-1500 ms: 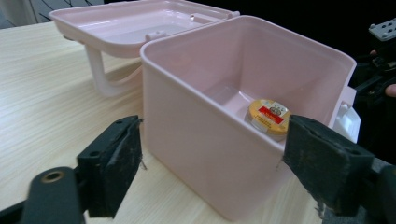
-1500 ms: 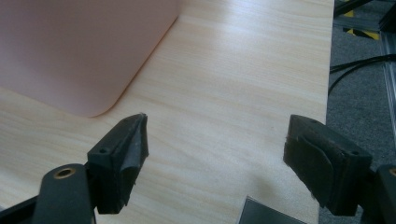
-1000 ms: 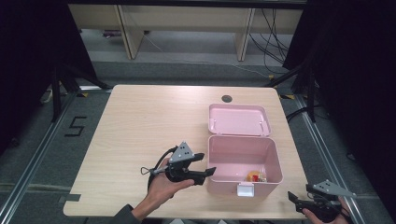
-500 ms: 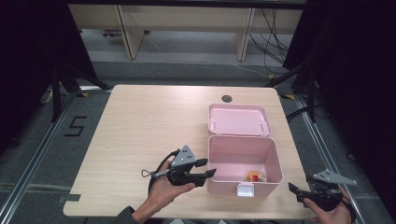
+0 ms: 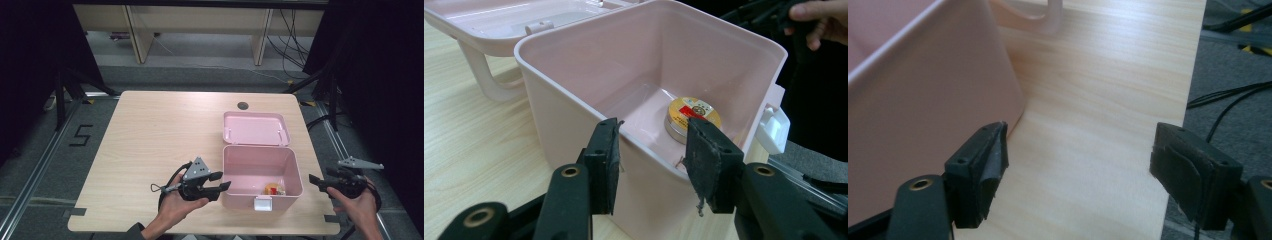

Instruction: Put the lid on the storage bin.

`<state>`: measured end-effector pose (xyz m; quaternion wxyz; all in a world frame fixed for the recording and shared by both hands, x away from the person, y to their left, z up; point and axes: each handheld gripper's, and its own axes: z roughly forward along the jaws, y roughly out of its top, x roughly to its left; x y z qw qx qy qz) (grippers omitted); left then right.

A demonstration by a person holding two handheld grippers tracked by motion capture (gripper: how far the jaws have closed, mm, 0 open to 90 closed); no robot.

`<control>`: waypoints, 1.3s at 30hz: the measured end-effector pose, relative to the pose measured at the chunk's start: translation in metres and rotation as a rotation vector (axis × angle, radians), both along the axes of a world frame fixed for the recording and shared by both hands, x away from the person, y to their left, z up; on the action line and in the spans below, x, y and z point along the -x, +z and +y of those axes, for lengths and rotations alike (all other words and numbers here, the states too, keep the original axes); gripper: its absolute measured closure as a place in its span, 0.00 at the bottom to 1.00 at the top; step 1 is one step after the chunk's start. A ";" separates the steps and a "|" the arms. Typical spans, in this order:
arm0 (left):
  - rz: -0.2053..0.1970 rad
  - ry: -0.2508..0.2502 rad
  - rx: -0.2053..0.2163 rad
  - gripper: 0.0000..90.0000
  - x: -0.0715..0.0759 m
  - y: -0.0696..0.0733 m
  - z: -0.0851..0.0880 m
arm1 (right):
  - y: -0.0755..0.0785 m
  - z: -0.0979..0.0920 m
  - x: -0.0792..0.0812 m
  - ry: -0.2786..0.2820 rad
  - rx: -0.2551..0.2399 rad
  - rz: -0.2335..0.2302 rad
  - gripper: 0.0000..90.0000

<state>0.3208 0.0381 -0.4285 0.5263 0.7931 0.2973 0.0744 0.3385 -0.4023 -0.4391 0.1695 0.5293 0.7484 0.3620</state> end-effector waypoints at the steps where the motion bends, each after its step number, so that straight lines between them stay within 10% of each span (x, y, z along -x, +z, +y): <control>1: 0.000 0.000 0.000 0.63 0.000 0.000 0.000 | 0.000 0.000 0.000 0.000 0.000 0.000 0.26; 7: 0.016 0.010 0.011 0.64 0.000 0.000 0.000 | 0.012 0.004 -0.029 -0.015 -0.040 0.037 0.29; 16: 0.012 0.007 0.013 0.65 0.000 0.000 0.000 | 0.035 0.016 -0.076 0.009 0.036 0.018 0.31; 39: 0.025 0.017 0.020 0.66 0.004 -0.001 -0.001 | 0.060 0.059 -0.145 -0.015 0.047 0.103 0.51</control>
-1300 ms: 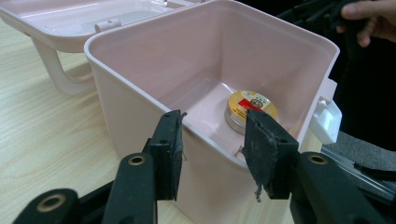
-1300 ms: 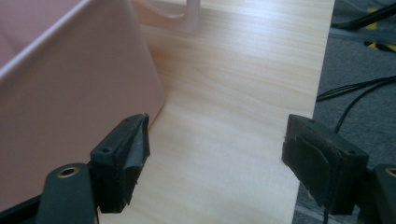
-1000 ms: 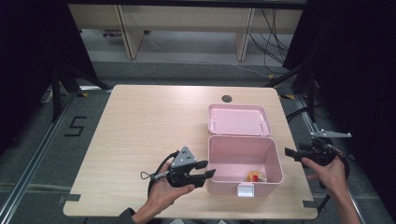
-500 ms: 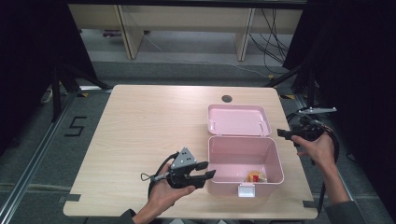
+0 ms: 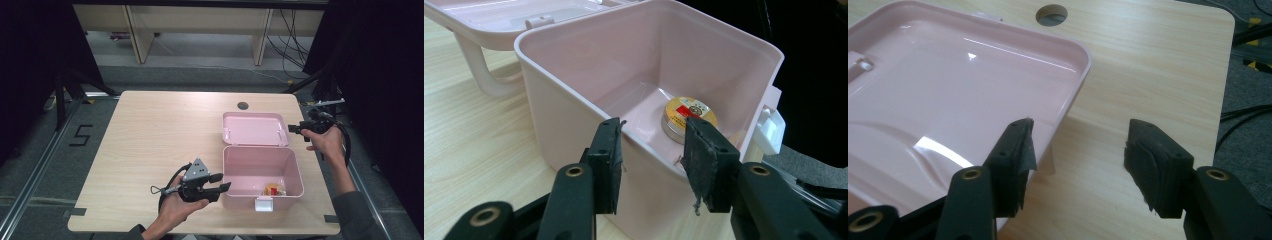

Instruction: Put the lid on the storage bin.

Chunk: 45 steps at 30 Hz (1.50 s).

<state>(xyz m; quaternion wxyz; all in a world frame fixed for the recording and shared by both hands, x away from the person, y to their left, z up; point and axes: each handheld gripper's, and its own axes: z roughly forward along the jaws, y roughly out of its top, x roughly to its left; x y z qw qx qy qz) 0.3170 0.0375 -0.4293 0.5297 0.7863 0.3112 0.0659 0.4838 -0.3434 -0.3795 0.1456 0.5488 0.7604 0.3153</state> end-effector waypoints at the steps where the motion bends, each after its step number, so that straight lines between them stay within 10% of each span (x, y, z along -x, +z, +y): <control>1: -0.003 -0.001 -0.008 0.66 0.000 0.000 0.000 | -0.003 -0.001 -0.008 0.028 0.025 -0.031 0.53; 45: -0.021 0.007 -0.006 0.66 0.001 -0.001 -0.001 | -0.026 0.036 -0.056 -0.083 0.102 0.099 0.89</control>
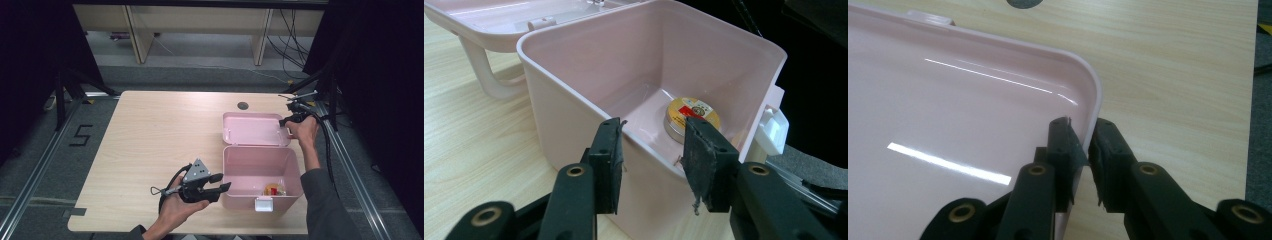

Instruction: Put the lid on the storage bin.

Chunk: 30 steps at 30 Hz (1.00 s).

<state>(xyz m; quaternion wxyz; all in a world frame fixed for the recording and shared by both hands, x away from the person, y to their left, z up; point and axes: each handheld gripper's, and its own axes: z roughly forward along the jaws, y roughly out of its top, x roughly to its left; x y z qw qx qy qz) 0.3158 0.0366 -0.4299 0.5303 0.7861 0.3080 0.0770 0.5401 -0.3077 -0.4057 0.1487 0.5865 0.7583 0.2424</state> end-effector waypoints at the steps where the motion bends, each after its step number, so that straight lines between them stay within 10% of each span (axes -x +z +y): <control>1: 0.000 0.000 0.000 0.66 0.000 0.000 0.000 | 0.001 0.000 0.000 0.007 0.008 0.001 0.89; 15: -0.004 0.006 0.001 0.66 0.002 -0.001 -0.002 | 0.015 0.013 0.004 -0.068 0.004 -0.073 0.94; 30: 0.003 0.017 0.019 0.66 0.002 -0.002 -0.005 | 0.055 0.006 0.025 -0.020 -0.014 -0.222 0.96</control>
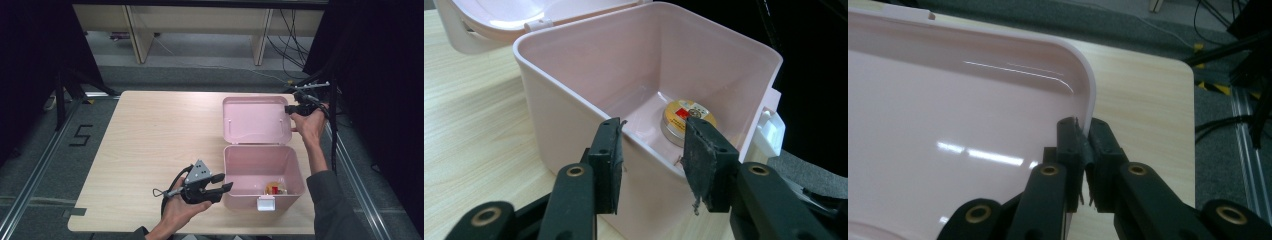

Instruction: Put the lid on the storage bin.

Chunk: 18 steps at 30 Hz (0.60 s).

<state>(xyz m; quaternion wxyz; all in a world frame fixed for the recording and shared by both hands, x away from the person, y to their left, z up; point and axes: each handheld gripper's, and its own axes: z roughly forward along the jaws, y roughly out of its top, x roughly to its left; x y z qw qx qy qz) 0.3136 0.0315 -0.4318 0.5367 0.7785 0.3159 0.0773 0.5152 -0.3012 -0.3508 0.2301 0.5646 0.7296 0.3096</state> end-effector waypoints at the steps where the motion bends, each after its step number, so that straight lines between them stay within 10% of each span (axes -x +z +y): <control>1: 0.000 0.000 0.000 0.66 0.000 0.000 0.000 | 0.002 0.001 0.002 0.003 0.001 -0.009 0.96; 18: 0.001 0.015 0.016 0.66 0.002 -0.001 -0.003 | 0.027 -0.009 0.040 0.076 -0.026 -0.175 0.97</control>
